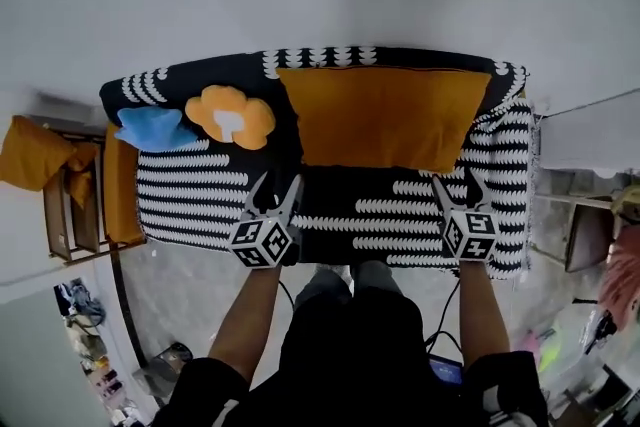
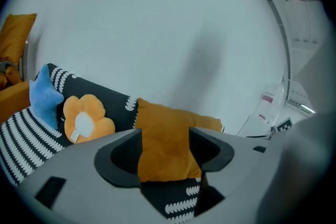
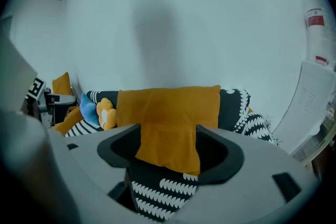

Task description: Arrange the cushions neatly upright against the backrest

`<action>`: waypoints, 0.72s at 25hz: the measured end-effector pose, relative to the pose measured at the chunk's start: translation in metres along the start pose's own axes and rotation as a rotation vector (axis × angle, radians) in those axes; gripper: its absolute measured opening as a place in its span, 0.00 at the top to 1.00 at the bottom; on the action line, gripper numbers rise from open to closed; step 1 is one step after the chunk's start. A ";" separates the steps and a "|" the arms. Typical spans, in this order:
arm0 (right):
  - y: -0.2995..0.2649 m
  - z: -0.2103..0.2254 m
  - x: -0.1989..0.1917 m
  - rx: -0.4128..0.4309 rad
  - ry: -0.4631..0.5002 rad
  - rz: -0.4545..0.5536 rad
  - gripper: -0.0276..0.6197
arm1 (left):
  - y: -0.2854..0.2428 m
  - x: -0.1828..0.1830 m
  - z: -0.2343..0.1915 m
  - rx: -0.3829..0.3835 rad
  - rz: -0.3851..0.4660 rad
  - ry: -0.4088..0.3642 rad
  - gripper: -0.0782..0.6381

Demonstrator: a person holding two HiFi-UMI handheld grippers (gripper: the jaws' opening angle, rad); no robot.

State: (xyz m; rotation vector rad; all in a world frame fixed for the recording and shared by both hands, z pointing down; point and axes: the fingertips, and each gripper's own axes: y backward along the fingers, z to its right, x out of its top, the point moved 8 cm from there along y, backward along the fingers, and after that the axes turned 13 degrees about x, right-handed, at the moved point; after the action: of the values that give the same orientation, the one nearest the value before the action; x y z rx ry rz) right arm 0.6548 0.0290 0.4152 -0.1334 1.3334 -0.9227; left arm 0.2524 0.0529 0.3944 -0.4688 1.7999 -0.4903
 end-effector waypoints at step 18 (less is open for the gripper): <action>0.163 -0.196 -0.029 -0.079 0.116 0.338 0.76 | 0.223 0.035 -0.028 -0.210 0.329 -0.165 0.76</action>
State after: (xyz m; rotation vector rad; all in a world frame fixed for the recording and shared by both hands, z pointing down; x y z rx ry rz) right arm 0.5673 0.2338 0.2886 0.0853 1.4465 -0.5989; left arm 0.2007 0.2219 0.2514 -0.3354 1.7322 -0.0336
